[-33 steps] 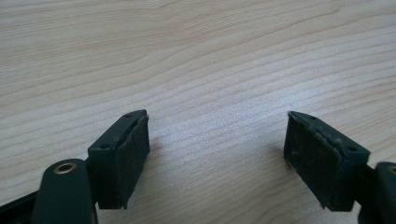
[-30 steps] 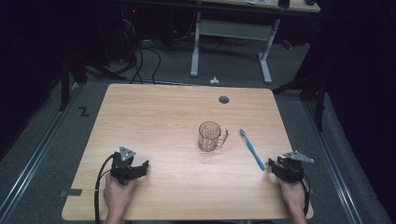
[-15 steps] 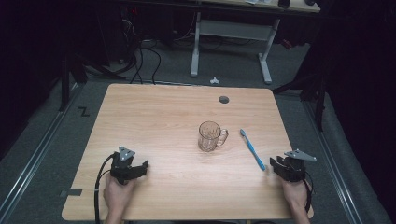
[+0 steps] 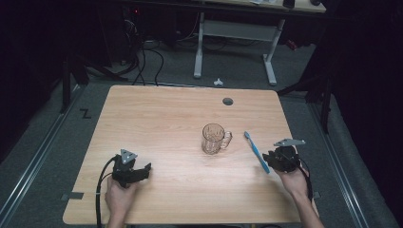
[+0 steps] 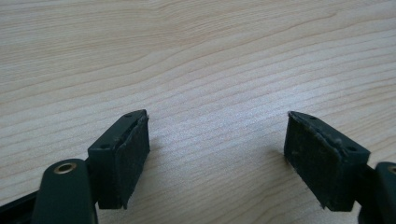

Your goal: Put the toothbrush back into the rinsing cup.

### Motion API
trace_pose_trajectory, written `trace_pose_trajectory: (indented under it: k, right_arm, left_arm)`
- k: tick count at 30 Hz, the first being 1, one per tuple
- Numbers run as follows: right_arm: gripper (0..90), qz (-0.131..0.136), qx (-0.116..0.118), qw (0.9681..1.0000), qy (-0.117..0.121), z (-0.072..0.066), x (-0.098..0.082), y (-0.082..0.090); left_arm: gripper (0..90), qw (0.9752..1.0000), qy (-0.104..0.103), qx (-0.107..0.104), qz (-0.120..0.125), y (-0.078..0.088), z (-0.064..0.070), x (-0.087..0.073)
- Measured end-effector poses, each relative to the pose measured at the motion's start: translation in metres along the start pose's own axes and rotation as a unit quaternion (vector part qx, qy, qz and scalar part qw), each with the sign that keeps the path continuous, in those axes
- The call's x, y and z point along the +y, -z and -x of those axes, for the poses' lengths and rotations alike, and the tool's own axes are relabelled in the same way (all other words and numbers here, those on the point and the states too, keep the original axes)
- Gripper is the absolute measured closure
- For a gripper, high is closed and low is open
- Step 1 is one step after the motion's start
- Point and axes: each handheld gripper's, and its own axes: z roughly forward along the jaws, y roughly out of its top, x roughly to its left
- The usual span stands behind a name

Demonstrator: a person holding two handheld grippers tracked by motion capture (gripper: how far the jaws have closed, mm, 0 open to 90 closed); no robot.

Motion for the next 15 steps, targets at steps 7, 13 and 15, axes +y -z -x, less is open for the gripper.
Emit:
trace_pose_trajectory:
  k: [7, 13, 15]
  right_arm:
    - [67.3, -0.023, 0.004, 0.9996, 0.013, 0.0, 0.019, -0.009]
    - [67.3, -0.045, 0.004, 0.9986, 0.027, -0.002, 0.034, -0.016]
    - [67.3, -0.051, 0.006, 0.9983, 0.03, -0.003, 0.039, -0.018]
  left_arm:
    - [23.0, 1.0, 0.0, 0.0, 0.0, 0.0, 0.0, 0.0]
    - [23.0, 1.0, 0.0, 0.0, 0.0, 0.0, 0.0, 0.0]
    - [23.0, 1.0, 0.0, 0.0, 0.0, 0.0, 0.0, 0.0]
